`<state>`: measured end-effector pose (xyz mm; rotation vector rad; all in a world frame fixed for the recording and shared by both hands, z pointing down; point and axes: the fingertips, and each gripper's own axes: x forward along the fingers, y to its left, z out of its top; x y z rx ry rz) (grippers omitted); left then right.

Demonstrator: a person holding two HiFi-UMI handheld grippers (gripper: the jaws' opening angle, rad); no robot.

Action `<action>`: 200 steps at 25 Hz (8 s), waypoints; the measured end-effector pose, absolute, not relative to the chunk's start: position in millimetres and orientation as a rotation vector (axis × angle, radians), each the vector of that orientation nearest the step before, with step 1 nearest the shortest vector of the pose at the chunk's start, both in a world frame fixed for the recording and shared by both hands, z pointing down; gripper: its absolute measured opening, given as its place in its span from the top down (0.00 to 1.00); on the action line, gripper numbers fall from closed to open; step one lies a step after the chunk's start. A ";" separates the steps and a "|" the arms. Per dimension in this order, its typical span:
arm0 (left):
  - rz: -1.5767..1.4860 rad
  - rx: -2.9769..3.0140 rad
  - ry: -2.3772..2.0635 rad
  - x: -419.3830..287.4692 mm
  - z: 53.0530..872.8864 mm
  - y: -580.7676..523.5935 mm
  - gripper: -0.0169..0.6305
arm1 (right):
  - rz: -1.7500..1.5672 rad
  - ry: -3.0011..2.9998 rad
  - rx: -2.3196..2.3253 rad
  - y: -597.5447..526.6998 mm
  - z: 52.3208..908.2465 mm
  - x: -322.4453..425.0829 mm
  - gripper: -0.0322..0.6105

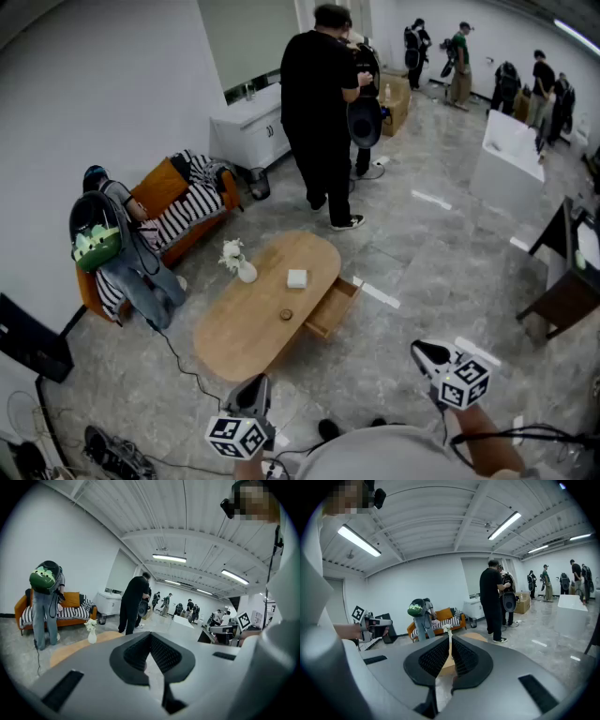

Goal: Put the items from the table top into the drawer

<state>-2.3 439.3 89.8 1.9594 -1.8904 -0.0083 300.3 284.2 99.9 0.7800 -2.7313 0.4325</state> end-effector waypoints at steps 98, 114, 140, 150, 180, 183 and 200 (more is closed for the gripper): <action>0.018 1.749 -1.824 -92.7 173.1 245.5 0.97 | 0.482 -2.626 0.425 50.9 172.7 138.0 0.88; 0.175 1.839 -1.711 -110.6 191.6 204.4 0.97 | 0.601 -2.573 0.586 28.5 197.9 122.7 0.88; 0.395 1.985 -1.408 -179.9 256.8 157.2 0.97 | 0.800 -2.500 0.754 76.9 226.8 53.5 0.88; 0.524 1.999 -1.333 -190.6 291.3 154.9 0.97 | 0.850 -2.427 0.727 98.8 264.9 25.3 0.88; 0.726 1.955 -1.164 -186.5 407.0 167.6 0.97 | 0.983 -2.296 0.603 113.6 382.2 -15.6 0.88; 0.726 1.926 -1.169 -189.4 425.8 165.6 0.97 | 0.999 -2.277 0.604 112.0 404.0 -14.5 0.88; 0.851 1.879 -1.217 -191.3 526.7 141.0 0.97 | 1.114 -2.257 0.461 120.3 482.2 -30.1 0.88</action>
